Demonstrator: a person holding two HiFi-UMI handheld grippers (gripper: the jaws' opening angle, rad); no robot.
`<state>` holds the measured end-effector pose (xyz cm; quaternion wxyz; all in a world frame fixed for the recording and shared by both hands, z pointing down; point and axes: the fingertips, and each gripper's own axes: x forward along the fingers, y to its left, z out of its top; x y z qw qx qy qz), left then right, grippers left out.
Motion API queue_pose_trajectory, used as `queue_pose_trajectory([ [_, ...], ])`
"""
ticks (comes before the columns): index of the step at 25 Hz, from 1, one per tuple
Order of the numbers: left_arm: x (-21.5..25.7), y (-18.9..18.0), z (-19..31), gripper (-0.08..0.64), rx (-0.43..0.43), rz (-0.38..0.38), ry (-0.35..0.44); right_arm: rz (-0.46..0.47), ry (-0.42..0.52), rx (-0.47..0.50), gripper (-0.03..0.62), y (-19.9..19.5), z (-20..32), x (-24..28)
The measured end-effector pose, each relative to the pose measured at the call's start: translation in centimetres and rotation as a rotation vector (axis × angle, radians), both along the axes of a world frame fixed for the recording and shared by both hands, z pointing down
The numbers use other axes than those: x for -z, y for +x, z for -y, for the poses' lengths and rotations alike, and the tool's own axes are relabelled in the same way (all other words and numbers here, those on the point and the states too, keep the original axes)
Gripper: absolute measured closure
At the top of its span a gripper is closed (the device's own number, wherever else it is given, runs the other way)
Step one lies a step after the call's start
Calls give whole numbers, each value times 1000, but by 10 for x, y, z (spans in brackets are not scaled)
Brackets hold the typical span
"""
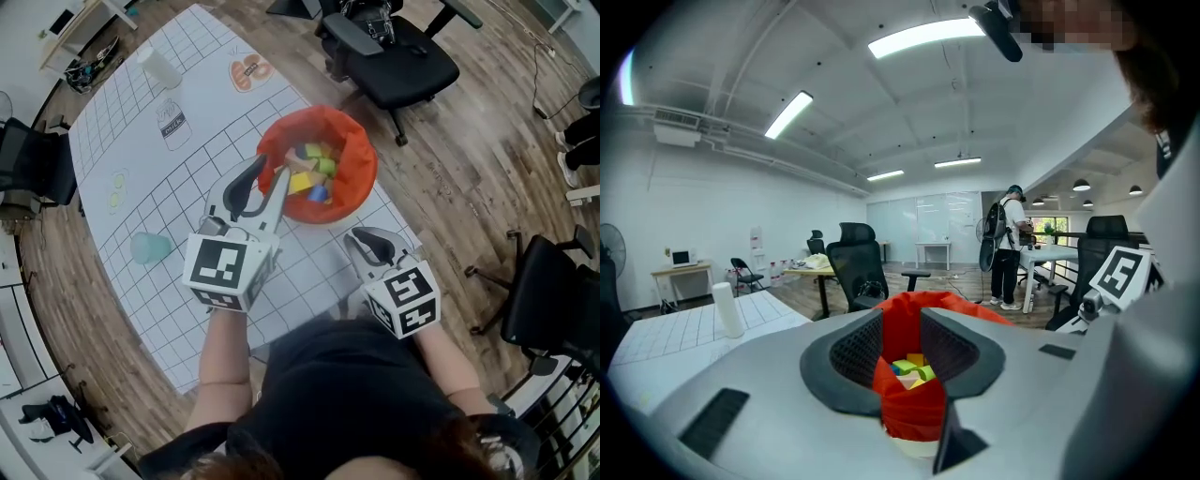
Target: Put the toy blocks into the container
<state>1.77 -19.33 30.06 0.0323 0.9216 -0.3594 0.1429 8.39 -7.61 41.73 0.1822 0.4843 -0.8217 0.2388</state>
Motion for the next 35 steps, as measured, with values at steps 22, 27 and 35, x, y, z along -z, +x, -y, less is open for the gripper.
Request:
queue_pose_trajectory([
  [22,-25,-149,-46,483,457,-53,-87,19,10,359,528,-89,0,17],
  [27,-38,-188,-73,489,573,-59,-111,17,23,452,528,-116,-1,18],
  [35,-58,-226,-112,495,707,-68,-156,16,36,548,531,-149,0,17],
])
